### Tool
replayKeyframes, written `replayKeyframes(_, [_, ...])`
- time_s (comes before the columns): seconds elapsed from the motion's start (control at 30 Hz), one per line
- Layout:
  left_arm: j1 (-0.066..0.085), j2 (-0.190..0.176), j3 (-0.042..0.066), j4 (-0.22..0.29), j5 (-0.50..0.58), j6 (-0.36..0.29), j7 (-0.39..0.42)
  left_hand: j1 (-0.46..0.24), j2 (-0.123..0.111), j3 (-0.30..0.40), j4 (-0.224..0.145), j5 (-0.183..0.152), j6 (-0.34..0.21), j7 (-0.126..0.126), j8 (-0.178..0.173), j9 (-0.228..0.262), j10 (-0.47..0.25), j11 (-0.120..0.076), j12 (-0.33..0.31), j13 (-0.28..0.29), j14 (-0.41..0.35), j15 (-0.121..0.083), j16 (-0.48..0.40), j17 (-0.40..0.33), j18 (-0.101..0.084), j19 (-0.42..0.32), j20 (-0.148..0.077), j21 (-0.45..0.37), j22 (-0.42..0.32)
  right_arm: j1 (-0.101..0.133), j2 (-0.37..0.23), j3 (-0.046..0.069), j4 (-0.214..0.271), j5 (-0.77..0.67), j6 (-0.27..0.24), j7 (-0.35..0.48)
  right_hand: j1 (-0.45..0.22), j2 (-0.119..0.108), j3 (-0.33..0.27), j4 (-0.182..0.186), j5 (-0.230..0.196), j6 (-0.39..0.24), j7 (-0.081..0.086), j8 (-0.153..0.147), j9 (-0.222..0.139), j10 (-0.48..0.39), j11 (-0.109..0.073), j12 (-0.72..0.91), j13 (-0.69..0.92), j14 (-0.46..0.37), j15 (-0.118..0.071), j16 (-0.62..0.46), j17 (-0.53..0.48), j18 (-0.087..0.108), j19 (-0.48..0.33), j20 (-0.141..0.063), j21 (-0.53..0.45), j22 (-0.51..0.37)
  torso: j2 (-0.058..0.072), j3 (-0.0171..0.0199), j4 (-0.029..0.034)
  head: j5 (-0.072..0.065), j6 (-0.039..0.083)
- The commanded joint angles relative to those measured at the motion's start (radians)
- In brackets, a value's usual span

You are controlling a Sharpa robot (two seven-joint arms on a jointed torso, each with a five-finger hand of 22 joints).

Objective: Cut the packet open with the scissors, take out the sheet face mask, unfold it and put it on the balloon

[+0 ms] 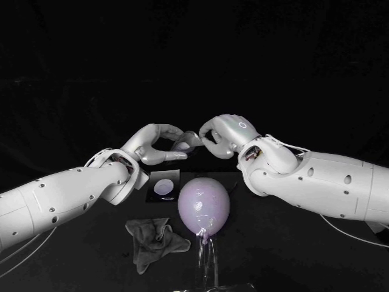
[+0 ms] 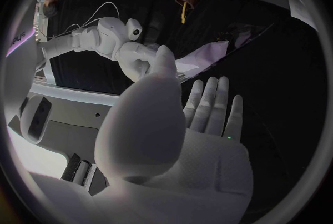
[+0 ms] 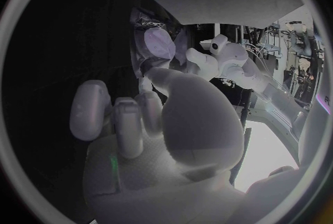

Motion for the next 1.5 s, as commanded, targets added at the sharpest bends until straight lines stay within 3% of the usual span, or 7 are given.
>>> replayKeyframes(0.03, [0.002,-0.02,0.002,0.021,0.092,0.005,0.013,-0.003,-0.017,-0.013,0.001,0.002,-0.012,0.095,-0.005,-0.003,-0.02,0.004,0.0,0.0,-0.025,0.007,-0.02,-0.01,-0.019,-0.026,0.001,-0.018,-0.008,0.001,0.0,0.001,-0.023,-0.019,-0.013,-0.046,-0.007,-0.002,0.0,-0.005,0.002,0.056,-0.021,0.045,0.028,0.056,-0.007,-0.002,0.149,0.104,-0.004,0.003,0.263,-0.01,0.006,-0.003,0.006,0.115,0.001,-0.0001,0.0007,-0.008,0.002])
replayKeyframes(0.33, [0.001,-0.109,0.005,0.089,0.261,-0.062,0.036,0.002,-0.003,0.053,0.0,0.002,-0.007,0.11,0.005,-0.004,-0.042,0.013,0.014,0.002,-0.057,0.016,-0.051,-0.031,-0.016,-0.014,0.001,-0.02,-0.008,0.0,0.005,0.001,-0.093,-0.066,-0.017,-0.12,-0.008,-0.004,0.001,-0.009,0.002,0.057,-0.023,0.047,0.03,0.057,-0.009,0.0,0.15,0.104,-0.005,0.003,0.263,-0.012,0.01,-0.004,0.014,0.119,0.0,0.0008,0.0008,-0.034,0.009])
replayKeyframes(0.47, [0.001,-0.142,0.005,0.126,0.303,-0.096,0.049,0.005,0.039,0.11,-0.004,0.001,0.053,0.101,0.05,0.008,0.0,-0.002,0.062,0.01,0.056,-0.01,0.024,-0.001,0.017,0.285,-0.007,0.12,0.041,-0.002,0.017,0.001,-0.124,-0.072,-0.022,-0.146,-0.008,-0.004,0.002,-0.01,0.002,0.057,-0.023,0.048,0.03,0.057,-0.009,-0.001,0.15,0.104,-0.006,0.003,0.263,-0.012,0.011,-0.004,0.016,0.12,0.0,0.0007,0.0,-0.047,0.012])
replayKeyframes(0.63, [-0.002,-0.171,0.004,0.176,0.332,-0.118,0.042,0.057,0.1,0.167,-0.018,0.0,0.152,0.04,0.135,0.037,0.143,-0.071,0.182,0.049,0.264,-0.092,0.233,0.089,0.107,0.485,-0.031,0.243,0.094,-0.006,0.036,0.001,-0.166,-0.046,-0.029,-0.177,-0.008,-0.004,0.003,-0.011,0.002,0.057,-0.023,0.048,0.031,0.058,-0.009,0.001,0.151,0.104,-0.006,0.003,0.263,-0.012,0.011,-0.004,0.015,0.12,-0.001,-0.0001,0.0025,-0.056,0.018])
replayKeyframes(0.87, [-0.018,-0.134,0.0,0.218,0.355,0.014,-0.052,0.019,0.173,0.213,-0.004,-0.002,0.26,-0.037,0.15,0.028,0.317,-0.162,0.253,0.072,0.522,-0.196,0.487,0.222,0.11,0.715,-0.154,0.443,0.192,-0.009,0.048,0.001,-0.17,-0.004,-0.033,-0.198,-0.008,-0.004,0.004,-0.011,0.002,0.057,-0.024,0.049,0.031,0.058,-0.009,-0.001,0.15,0.104,-0.006,0.003,0.263,-0.011,0.009,-0.005,0.011,0.118,-0.001,-0.0016,0.0023,-0.064,0.023])
replayKeyframes(1.13, [-0.025,-0.034,-0.002,0.192,0.472,0.031,-0.135,-0.16,0.182,0.17,-0.006,-0.002,0.294,-0.04,0.095,-0.002,0.377,-0.164,0.21,0.054,0.509,-0.196,0.462,0.236,0.103,0.702,-0.165,0.45,0.196,-0.011,0.054,0.001,-0.141,-0.003,-0.022,-0.212,-0.008,-0.003,0.005,-0.012,0.002,0.057,-0.024,0.049,0.031,0.058,-0.01,-0.002,0.15,0.104,-0.007,0.003,0.263,-0.011,0.009,-0.005,0.01,0.118,-0.001,0.0016,0.002,-0.058,0.025])
replayKeyframes(1.5, [-0.02,0.08,-0.001,0.117,0.589,-0.045,-0.186,-0.273,0.166,0.064,-0.006,-0.001,0.262,0.004,0.017,-0.037,0.347,-0.118,0.124,0.029,0.391,-0.145,0.283,0.184,0.094,0.571,-0.092,0.311,0.119,-0.017,0.053,0.001,-0.098,-0.031,-0.005,-0.22,-0.008,-0.003,0.007,-0.014,0.002,0.056,-0.024,0.049,0.032,0.057,-0.01,-0.003,0.149,0.104,-0.007,0.003,0.263,-0.011,0.008,-0.005,0.009,0.118,0.001,-0.0003,0.0026,-0.051,0.026])
